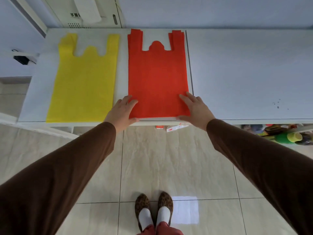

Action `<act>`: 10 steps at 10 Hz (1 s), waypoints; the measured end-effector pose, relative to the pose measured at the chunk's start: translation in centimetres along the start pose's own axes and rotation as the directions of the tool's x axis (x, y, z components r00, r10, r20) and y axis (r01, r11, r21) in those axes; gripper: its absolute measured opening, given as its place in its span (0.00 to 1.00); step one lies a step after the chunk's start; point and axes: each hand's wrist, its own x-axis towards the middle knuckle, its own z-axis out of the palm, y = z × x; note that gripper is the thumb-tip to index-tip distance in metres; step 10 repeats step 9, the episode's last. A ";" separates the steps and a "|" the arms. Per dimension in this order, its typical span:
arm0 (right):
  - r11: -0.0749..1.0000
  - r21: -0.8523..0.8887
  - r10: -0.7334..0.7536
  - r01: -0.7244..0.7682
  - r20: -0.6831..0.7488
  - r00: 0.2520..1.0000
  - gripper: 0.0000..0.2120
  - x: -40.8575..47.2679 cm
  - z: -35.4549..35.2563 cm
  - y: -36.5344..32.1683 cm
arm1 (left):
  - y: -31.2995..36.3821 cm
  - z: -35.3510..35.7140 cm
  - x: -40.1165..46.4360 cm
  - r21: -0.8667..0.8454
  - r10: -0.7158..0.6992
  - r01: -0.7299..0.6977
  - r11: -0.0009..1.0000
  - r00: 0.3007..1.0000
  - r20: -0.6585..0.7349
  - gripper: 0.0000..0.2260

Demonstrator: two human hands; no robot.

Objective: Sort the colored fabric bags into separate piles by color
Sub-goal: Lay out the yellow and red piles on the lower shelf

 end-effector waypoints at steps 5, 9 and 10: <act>0.982 -0.186 -0.029 0.020 -0.050 0.998 0.25 -1.1 0.9 -0.5 | -0.4 -0.2 0.2 0.168 0.043 -0.052 0.984 0.997 0.061 0.25; 0.986 -0.145 0.081 -0.083 -0.022 0.996 0.29 -3.4 -1.5 -2.9 | 1.0 -2.5 -2.3 0.166 0.003 -0.026 0.986 0.990 0.138 0.29; 0.986 -0.145 0.081 -0.083 -0.022 0.996 0.29 -3.4 -1.5 -2.9 | 1.0 -2.5 -2.3 0.166 0.003 -0.026 0.986 0.990 0.138 0.29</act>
